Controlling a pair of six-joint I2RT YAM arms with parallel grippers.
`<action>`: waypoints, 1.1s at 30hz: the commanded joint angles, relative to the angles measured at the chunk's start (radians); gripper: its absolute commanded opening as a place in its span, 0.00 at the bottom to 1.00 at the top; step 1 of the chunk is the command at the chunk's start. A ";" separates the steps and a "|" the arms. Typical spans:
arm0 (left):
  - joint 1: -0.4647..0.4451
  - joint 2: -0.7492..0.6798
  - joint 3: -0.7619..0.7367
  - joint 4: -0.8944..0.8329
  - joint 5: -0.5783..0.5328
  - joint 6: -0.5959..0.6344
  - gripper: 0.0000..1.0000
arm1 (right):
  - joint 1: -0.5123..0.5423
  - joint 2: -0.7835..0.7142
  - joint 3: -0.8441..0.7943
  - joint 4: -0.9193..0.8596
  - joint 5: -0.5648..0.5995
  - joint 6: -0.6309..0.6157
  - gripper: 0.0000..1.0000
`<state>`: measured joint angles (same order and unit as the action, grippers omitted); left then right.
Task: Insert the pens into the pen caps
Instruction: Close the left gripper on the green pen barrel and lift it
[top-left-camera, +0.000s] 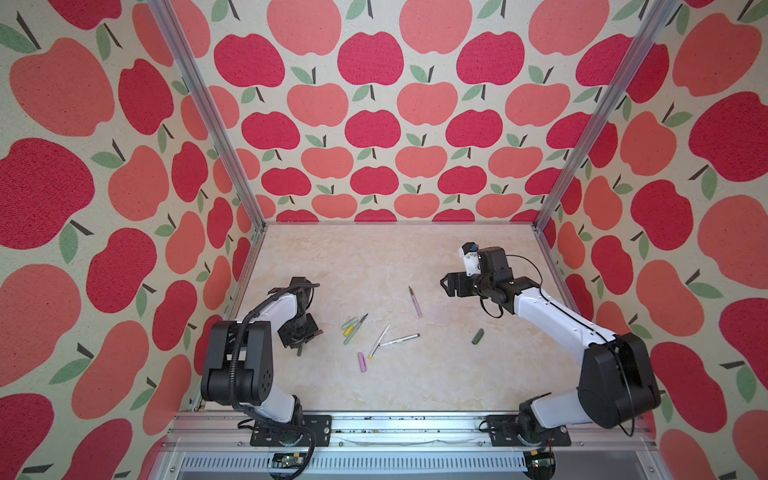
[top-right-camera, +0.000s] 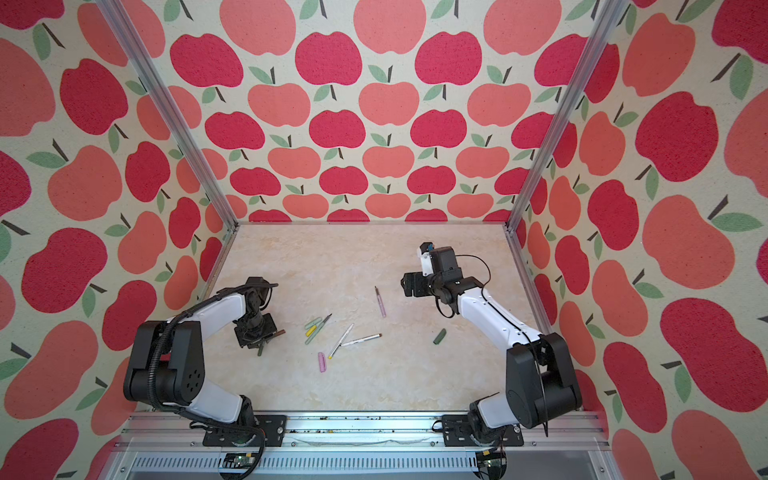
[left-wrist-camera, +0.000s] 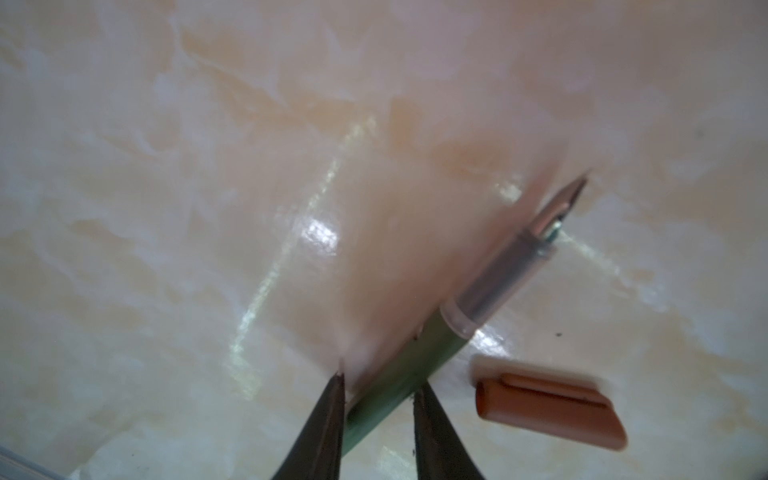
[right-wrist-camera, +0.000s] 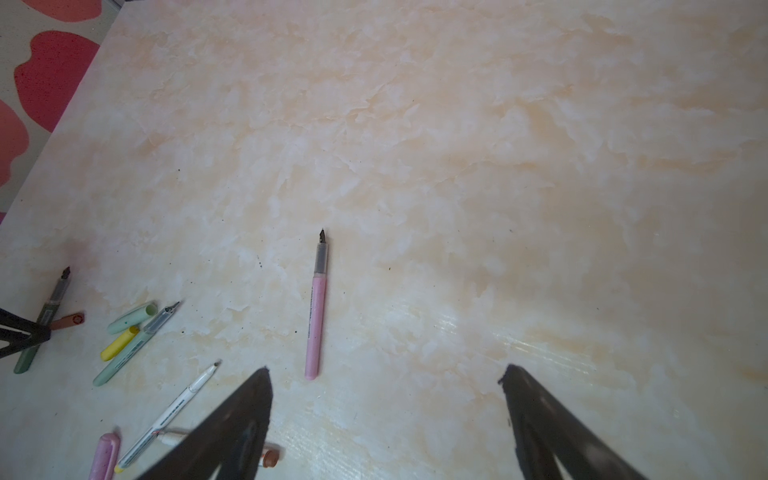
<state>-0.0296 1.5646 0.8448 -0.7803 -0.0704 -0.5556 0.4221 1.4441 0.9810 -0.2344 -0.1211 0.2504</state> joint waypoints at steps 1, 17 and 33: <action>0.008 0.050 -0.010 0.042 0.021 0.005 0.25 | -0.008 -0.029 -0.004 -0.011 0.006 -0.018 0.89; 0.005 0.020 0.002 0.022 -0.008 0.007 0.00 | -0.010 -0.062 -0.007 -0.023 0.012 0.007 0.89; -0.143 -0.564 -0.001 0.333 0.370 0.203 0.00 | -0.040 -0.076 -0.019 -0.374 0.157 0.184 0.82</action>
<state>-0.1421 1.0195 0.8482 -0.5842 0.1177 -0.4057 0.3851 1.3960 0.9775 -0.4324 -0.0326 0.3790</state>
